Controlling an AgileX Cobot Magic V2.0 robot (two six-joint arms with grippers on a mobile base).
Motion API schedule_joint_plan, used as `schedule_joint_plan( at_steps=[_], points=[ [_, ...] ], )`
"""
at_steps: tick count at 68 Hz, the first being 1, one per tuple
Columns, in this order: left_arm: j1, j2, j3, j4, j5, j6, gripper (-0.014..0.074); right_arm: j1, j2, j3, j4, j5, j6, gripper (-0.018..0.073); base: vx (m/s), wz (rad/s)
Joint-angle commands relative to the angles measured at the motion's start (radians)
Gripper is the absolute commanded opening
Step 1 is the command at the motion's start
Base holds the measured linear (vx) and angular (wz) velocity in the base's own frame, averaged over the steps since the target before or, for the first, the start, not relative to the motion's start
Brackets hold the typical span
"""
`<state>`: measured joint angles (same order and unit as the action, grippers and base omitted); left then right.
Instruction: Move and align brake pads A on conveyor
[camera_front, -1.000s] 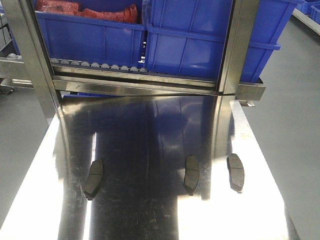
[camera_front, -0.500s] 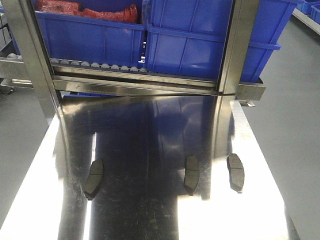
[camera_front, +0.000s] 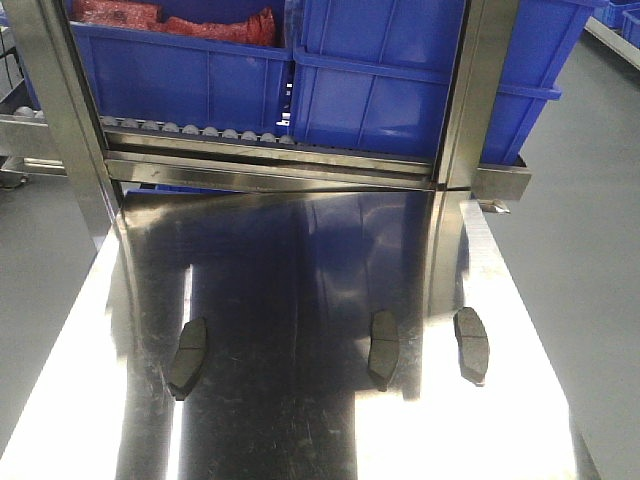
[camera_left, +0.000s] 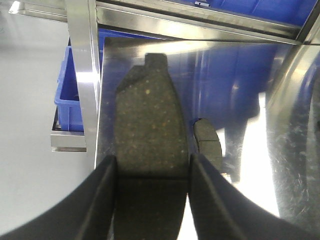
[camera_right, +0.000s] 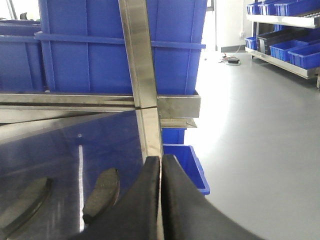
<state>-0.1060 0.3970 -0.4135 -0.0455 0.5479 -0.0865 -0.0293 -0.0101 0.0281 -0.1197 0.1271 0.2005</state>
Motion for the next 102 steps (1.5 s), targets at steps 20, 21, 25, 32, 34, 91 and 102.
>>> schedule_joint_plan(
  at_steps=[20, 21, 25, 32, 34, 91, 102],
  points=[
    [-0.004, 0.004, -0.028, -0.009, -0.085, -0.009, -0.0006, -0.006, -0.012, -0.065, 0.035, -0.147, 0.024, -0.0011, 0.0, 0.0],
    [-0.004, 0.004, -0.028, -0.009, -0.085, -0.009, -0.0006, -0.006, -0.012, -0.082, 0.035, -0.147, 0.024, -0.0011, 0.0, 0.0],
    [-0.004, 0.004, -0.028, -0.009, -0.085, -0.009, -0.0006, -0.006, -0.009, -0.131, 0.035, -0.145, 0.025, -0.0011, 0.0, 0.0],
    [-0.004, 0.004, -0.028, -0.009, -0.084, -0.009, -0.0006, -0.006, 0.037, -0.231, 0.035, -0.116, 0.025, -0.0011, 0.0, 0.0],
    [-0.004, 0.004, -0.028, -0.009, -0.083, -0.009, -0.0006, -0.006, 0.058, -0.267, 0.035, -0.085, 0.025, -0.0011, 0.0, 0.0],
    [-0.004, 0.004, -0.028, -0.009, -0.083, -0.009, -0.0006, -0.006, 0.786, -0.64, 0.189, 0.503, -0.22, -0.0011, 0.0, 0.0],
    [-0.004, 0.004, -0.028, -0.009, -0.083, -0.009, -0.0006, -0.006, 0.821, -0.641, 0.198, 0.541, -0.201, -0.0006, 0.0, 0.0]
  ],
)
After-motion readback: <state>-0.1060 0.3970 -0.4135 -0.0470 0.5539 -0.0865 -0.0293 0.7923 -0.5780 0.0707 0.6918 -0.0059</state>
